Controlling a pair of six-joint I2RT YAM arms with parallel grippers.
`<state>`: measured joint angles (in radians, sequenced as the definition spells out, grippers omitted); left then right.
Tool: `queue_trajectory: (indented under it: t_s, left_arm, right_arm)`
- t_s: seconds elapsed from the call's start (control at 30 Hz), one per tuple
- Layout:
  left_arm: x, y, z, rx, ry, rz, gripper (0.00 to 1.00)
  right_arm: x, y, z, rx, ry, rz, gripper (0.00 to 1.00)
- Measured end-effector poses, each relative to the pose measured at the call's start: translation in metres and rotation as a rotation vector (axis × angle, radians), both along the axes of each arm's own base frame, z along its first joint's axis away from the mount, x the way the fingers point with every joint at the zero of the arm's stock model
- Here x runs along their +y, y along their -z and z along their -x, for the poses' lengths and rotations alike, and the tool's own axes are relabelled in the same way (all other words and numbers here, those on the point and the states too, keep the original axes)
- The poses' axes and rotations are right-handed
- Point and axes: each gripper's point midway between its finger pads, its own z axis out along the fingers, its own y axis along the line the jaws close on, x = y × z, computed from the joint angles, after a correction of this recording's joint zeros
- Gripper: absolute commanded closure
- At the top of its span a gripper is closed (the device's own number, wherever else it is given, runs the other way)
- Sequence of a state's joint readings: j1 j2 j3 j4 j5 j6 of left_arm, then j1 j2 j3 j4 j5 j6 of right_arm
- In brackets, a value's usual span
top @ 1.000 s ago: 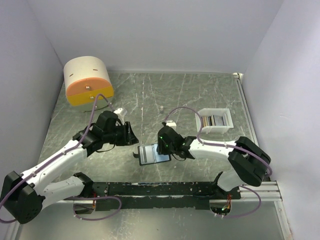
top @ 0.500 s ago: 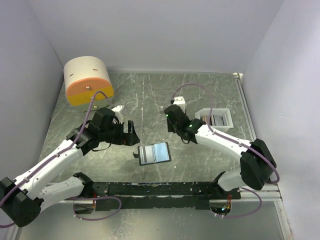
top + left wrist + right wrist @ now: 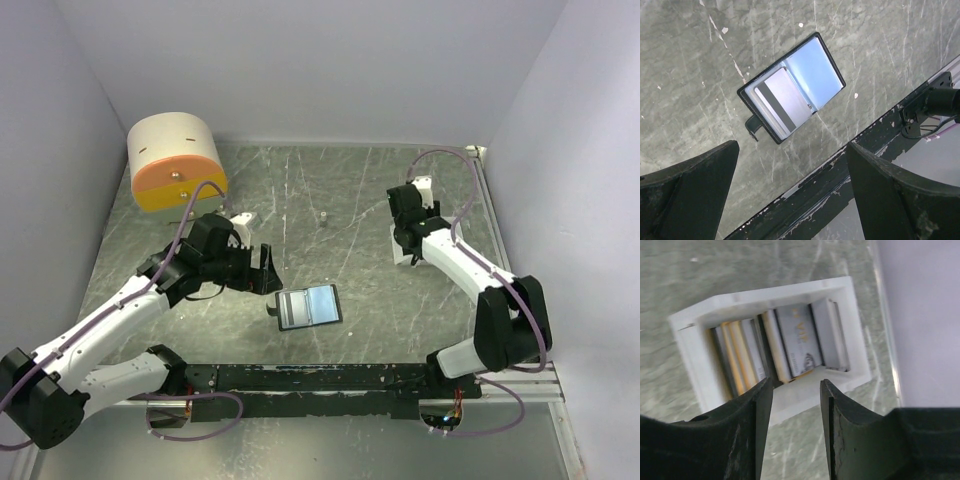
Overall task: Put the credit cards into the card holder
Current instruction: Pick up the credit card from the storage box.
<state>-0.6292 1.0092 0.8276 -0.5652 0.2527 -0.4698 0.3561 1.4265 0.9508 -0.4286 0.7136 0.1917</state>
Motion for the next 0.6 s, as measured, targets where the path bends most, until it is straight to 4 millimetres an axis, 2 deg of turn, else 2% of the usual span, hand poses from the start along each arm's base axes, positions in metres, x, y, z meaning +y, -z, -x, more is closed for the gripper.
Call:
queue_trajectory:
  t_s: [0.23,0.47,0.6]
  left_arm:
    - [-0.002,0.001,0.003,0.011,0.025,0.004,0.00]
    - [-0.001,-0.007,0.004,-0.016,0.028,0.021,0.00]
    - [-0.001,-0.009,0.005,-0.025,0.028,0.027,0.00]
  right_arm:
    - [-0.041,0.015,-0.014,0.093,0.083,0.132,0.58]
    - [-0.064,0.022,-0.036,0.112,0.135,0.166,0.58]
    - [-0.071,0.039,-0.043,0.165,0.135,0.191,0.58]
